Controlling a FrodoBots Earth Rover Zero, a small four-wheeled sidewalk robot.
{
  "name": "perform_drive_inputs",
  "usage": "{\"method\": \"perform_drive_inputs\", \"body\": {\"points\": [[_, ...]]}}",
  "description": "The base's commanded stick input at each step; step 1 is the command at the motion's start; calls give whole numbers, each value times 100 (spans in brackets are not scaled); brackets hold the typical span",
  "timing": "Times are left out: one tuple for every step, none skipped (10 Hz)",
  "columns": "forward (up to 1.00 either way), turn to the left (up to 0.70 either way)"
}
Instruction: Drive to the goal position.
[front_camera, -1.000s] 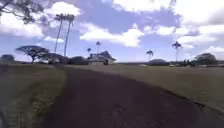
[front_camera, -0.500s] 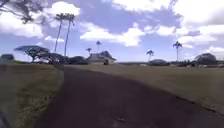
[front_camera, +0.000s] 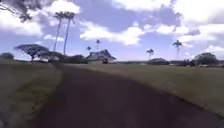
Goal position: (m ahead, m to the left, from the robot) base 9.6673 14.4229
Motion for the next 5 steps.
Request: {"method": "perform_drive_inputs", "body": {"points": [[50, 37], [50, 50], [50, 50], [50, 35], [50, 8]]}}
